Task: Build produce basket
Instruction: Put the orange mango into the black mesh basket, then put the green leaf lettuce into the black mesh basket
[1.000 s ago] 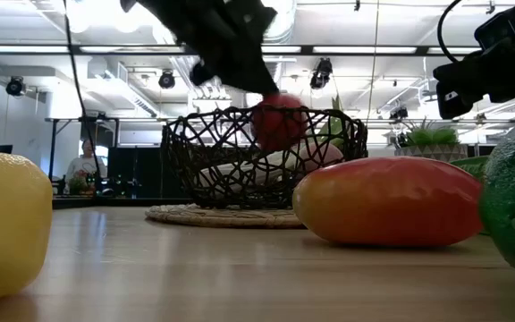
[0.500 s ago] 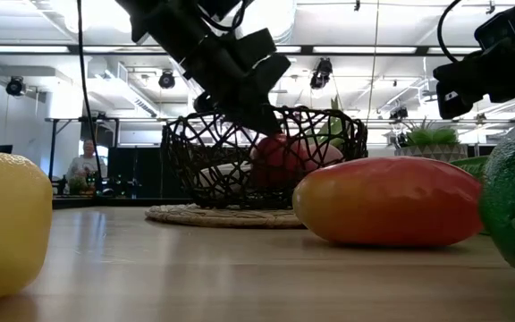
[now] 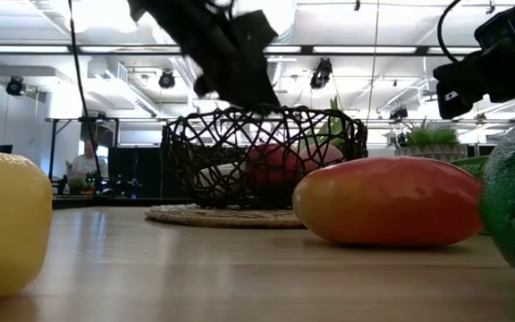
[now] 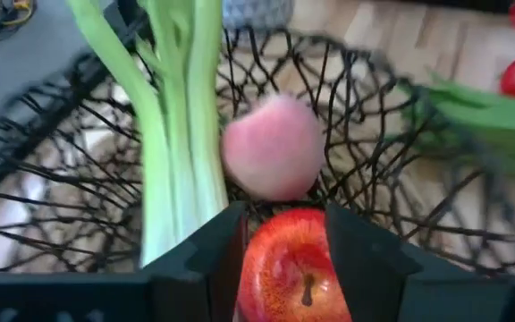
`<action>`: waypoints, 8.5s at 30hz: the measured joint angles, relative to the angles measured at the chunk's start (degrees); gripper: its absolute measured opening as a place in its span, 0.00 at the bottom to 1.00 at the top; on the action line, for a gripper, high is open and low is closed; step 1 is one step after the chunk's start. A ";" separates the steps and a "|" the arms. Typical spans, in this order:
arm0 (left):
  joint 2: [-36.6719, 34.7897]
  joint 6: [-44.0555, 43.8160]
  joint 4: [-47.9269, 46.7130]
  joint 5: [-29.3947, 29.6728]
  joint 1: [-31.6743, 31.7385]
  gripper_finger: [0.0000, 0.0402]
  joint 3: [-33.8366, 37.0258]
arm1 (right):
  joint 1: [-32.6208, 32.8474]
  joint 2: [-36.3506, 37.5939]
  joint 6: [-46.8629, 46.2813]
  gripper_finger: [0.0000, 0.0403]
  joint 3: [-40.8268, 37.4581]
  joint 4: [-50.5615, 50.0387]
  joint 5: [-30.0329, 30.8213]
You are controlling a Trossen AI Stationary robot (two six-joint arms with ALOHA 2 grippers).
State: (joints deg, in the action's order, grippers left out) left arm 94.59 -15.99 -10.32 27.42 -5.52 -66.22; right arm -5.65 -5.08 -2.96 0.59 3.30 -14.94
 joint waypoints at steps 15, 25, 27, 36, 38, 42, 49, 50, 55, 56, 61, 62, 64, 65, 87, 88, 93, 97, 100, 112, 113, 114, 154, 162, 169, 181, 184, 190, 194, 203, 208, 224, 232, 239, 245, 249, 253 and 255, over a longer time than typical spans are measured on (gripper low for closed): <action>-9.55 2.59 -9.47 -0.81 -21.20 0.38 -0.90 | 0.00 0.02 0.01 0.02 0.01 0.01 0.02; -0.81 -7.16 -9.20 -3.34 -32.16 0.38 -0.39 | -0.02 0.02 0.00 0.02 0.01 -0.01 0.00; 1.00 -10.68 -8.18 -3.45 -31.98 0.38 -0.39 | -0.02 0.02 0.00 0.02 0.01 -0.01 0.00; 8.01 -0.75 7.35 -8.90 -25.49 0.49 -1.31 | -0.01 0.02 0.00 0.02 0.01 -0.01 0.00; 9.66 1.38 9.50 -12.89 -22.97 0.55 -2.01 | -0.02 0.02 0.00 0.02 0.01 -0.01 0.00; 13.10 9.28 14.84 -17.54 -18.88 0.68 -3.89 | -0.01 0.02 0.00 0.02 0.01 -0.01 0.01; 21.44 18.48 12.83 -26.44 -13.78 0.82 -11.93 | 0.00 0.02 0.00 0.02 0.01 -0.01 0.00; 22.79 19.48 11.94 -26.52 -13.42 0.82 -13.23 | 0.00 0.02 0.02 0.02 0.01 -0.01 0.00; 27.73 23.99 10.29 -23.82 -12.56 0.83 -17.69 | 0.00 0.02 0.00 0.02 0.01 0.01 0.00; 28.17 24.36 10.12 -23.78 -12.52 0.83 -18.08 | -0.01 0.02 0.00 0.02 0.01 0.00 0.00; 28.59 23.87 9.24 -23.52 -12.06 0.83 -17.76 | -0.02 0.02 0.02 0.02 0.01 -0.01 0.00; 28.63 23.92 8.46 -23.08 -12.04 0.83 -17.70 | -0.02 0.02 0.00 0.02 0.01 -0.01 0.00; 28.71 23.87 7.91 -22.34 -12.06 0.83 -17.66 | 0.00 0.02 0.00 0.02 0.01 0.01 0.00; 28.71 23.87 7.75 -22.32 -12.06 0.83 -17.52 | -0.02 0.02 0.00 0.02 0.01 -0.01 0.00; 16.79 19.30 2.88 -16.93 -13.66 0.65 -18.51 | -0.01 0.02 0.00 0.02 0.01 -0.01 0.00; 14.83 19.27 1.69 -14.92 -13.74 0.65 -18.46 | 0.00 0.02 0.00 0.02 0.01 0.01 0.01; 5.61 16.24 -4.86 -2.56 -12.83 0.65 -18.73 | -0.02 -0.02 0.02 0.02 0.01 0.01 0.02; 0.68 9.11 -13.08 2.15 -7.94 0.65 -18.73 | -0.01 -0.02 0.00 0.02 0.01 0.01 0.00; -0.26 -0.06 -20.55 2.61 -1.92 0.65 -18.44 | 0.00 -0.01 0.00 0.02 0.01 0.00 0.00; 5.64 -6.24 -26.51 1.94 13.84 0.69 -11.72 | -0.02 -0.17 0.01 0.02 0.00 0.01 -0.01; 6.24 -6.23 -26.12 1.90 14.12 0.71 -11.48 | 0.00 -0.23 0.00 0.02 0.01 0.01 0.02; 6.74 -6.20 -26.40 1.90 14.31 0.72 -11.27 | -0.02 -0.40 0.00 0.02 0.01 0.01 0.00; 12.60 -3.14 -17.14 -16.17 18.11 0.77 -10.31 | -0.02 -1.05 0.00 0.02 0.01 0.00 0.00; 12.51 -3.13 -17.39 -23.71 21.36 0.90 -10.58 | 0.00 -1.05 0.01 0.02 0.01 0.01 0.00; 8.10 -3.16 -17.15 -20.83 20.25 0.94 -12.66 | -0.02 -1.05 0.01 0.02 0.01 0.00 0.00; -3.20 2.89 -13.51 4.25 2.44 0.94 -12.85 | -0.01 -1.07 0.00 0.02 0.01 -0.01 0.00; -3.71 2.23 -12.61 13.09 -4.52 0.94 -11.07 | 0.00 -1.07 0.00 0.02 0.01 -0.01 0.00; -3.33 -4.84 -2.88 24.84 -14.86 0.94 -2.41 | -0.01 -1.03 5.55 0.02 0.01 0.19 -0.02; -3.05 -5.94 6.76 29.48 -18.43 0.94 4.56 | 0.00 -1.03 2.38 0.02 0.01 1.27 -0.03; -3.24 -5.64 14.40 33.07 -18.92 0.94 11.41 | -0.02 -0.98 -17.01 0.02 0.00 3.83 4.72; -3.24 -5.61 14.41 33.06 -18.92 0.94 12.07 | 0.02 -1.42 -23.20 0.02 0.01 4.87 5.56; -3.18 -5.65 14.39 33.03 -18.81 0.94 12.34 | 6.10 -16.03 -33.11 0.13 7.95 -5.06 4.48; -3.13 -6.20 14.39 32.96 -18.81 0.94 13.14 | 7.86 -31.41 -37.11 0.37 22.20 -24.91 4.59; -3.13 -6.84 14.40 32.94 -18.86 0.94 13.16 | 15.74 -44.66 -47.27 0.48 32.72 -30.33 7.76; -3.13 -7.84 14.40 32.94 -18.90 0.94 13.23 | 25.89 -56.08 -56.71 0.48 41.22 -37.10 18.75; -3.13 -7.91 14.48 32.94 -18.90 0.94 13.47 | 30.62 -62.70 -60.97 0.46 45.39 -38.63 23.26; -3.13 -9.89 15.68 33.12 -18.90 0.94 15.41 | 31.29 -68.73 -65.08 0.47 48.48 -39.88 20.87; -3.13 -10.73 17.95 33.20 -18.90 0.94 17.17 | 31.09 -71.66 -64.95 0.49 50.30 -41.14 19.90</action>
State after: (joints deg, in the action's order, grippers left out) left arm 91.46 -26.72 7.63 60.62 -24.43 -49.04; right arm 25.44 -76.75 -67.91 50.89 -37.84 4.96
